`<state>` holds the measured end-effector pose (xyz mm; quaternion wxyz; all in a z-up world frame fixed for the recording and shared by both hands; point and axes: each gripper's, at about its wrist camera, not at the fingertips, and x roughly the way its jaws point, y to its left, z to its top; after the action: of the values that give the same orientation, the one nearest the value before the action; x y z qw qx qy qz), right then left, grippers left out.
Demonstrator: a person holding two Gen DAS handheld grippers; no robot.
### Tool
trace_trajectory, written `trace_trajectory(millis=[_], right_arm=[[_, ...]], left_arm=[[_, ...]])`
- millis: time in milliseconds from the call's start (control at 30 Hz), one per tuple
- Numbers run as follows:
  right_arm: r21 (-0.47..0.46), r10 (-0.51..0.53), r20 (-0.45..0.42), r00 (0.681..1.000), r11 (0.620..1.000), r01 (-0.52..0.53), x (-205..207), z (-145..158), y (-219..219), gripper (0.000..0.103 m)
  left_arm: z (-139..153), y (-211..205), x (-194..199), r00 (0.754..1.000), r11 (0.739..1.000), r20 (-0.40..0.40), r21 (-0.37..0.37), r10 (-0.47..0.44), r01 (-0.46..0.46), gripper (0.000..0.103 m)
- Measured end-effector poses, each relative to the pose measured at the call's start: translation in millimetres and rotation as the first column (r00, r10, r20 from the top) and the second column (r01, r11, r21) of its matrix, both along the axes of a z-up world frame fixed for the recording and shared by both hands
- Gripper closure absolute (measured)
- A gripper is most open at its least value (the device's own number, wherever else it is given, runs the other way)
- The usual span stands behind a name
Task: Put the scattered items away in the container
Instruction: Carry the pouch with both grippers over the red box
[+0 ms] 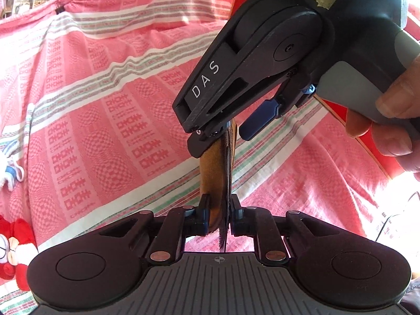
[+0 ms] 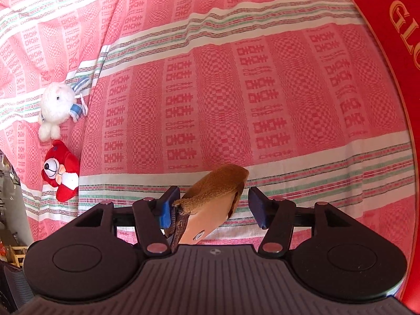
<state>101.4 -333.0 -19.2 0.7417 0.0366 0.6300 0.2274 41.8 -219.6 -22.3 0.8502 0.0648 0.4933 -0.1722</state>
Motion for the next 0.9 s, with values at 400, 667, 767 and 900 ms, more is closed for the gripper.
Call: trace_trajectory(millis=[400,667,767,900], right_arm=[[0.058,-0.047,0.063,0.997,0.997,0.044,-15,3,-4,0.058],[0.08,-0.115,0.069,0.991,0.991,0.109,-21,3,-14,0.059],[0.101,-0.134,0.08,0.988,0.987,0.126,-25,9,-17,0.059],[0.155,-0.172,0.098,0.98,0.976,0.156,-30,25,-25,0.059]], left_arm=[[-7,-11,6,0.999,0.997,-0.023,0.076,0.031,-0.029,0.053],[-8,-10,3,0.999,0.999,-0.031,0.047,0.017,-0.016,0.085],[-2,-7,-1,1.0,1.0,-0.015,0.024,0.019,-0.019,0.086],[13,-1,-6,1.0,1.0,0.023,-0.004,0.015,-0.015,0.085]])
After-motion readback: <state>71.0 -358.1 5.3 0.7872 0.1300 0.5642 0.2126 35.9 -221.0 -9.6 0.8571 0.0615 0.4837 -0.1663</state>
